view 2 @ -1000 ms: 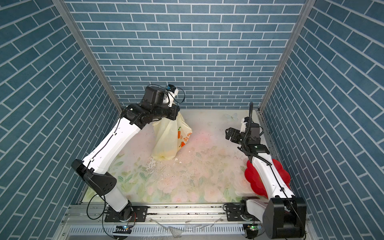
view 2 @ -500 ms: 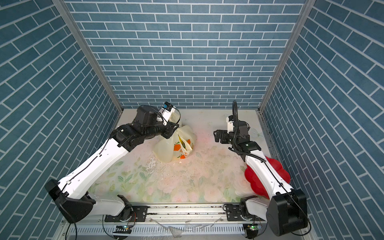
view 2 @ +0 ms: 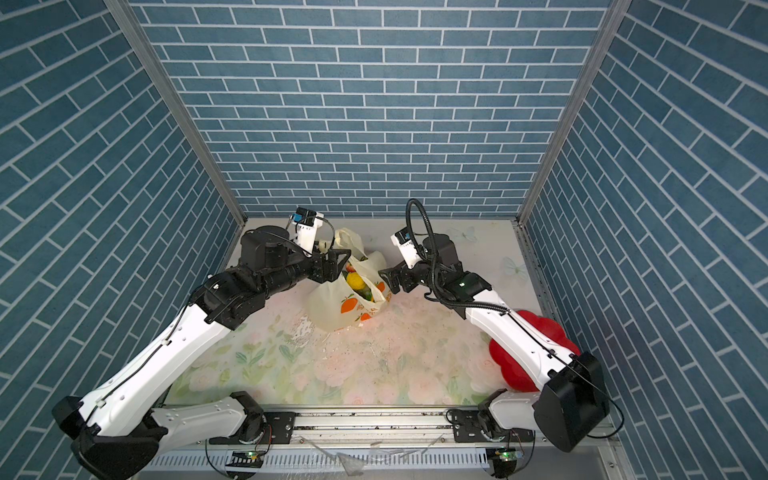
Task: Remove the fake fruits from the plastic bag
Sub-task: 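Carry the bag toward the table center with the left gripper while the right gripper approaches, then grasp a bag handle with the right gripper while the left gripper holds the bag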
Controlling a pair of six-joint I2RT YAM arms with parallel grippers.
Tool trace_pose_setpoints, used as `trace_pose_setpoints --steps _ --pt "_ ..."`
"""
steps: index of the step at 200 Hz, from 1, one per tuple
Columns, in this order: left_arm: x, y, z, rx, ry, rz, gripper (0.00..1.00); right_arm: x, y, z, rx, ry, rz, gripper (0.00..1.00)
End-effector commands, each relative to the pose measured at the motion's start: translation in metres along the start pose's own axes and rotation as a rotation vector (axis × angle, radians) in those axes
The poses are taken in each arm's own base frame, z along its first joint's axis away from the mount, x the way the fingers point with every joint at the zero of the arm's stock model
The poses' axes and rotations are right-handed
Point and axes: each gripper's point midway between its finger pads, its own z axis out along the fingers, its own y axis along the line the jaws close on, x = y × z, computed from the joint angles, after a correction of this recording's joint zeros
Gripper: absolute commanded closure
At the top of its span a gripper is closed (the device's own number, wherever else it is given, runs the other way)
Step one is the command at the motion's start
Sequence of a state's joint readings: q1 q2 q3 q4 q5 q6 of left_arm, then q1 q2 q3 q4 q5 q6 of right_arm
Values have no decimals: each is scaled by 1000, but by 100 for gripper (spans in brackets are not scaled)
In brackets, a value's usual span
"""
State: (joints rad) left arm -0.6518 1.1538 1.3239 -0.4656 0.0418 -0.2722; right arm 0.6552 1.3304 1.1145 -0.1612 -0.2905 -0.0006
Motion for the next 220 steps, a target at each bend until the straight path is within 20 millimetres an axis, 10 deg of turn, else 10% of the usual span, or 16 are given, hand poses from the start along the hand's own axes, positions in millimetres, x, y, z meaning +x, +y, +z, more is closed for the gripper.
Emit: trace_pose_setpoints --steps 1,54,109,189,220 --pt "-5 8 -12 -32 -40 -30 20 -32 21 3 -66 -66 -128 5" --pt "0 23 -24 -103 -59 -54 20 -46 39 26 -89 -77 -157 5" --pt "5 30 -32 -146 -27 -110 20 -68 13 48 86 -114 -92 11" --pt "3 27 -60 -183 82 -123 15 -69 -24 57 277 -125 36 77" --pt "10 11 -65 -170 200 -83 14 -70 -23 55 275 -138 49 85"
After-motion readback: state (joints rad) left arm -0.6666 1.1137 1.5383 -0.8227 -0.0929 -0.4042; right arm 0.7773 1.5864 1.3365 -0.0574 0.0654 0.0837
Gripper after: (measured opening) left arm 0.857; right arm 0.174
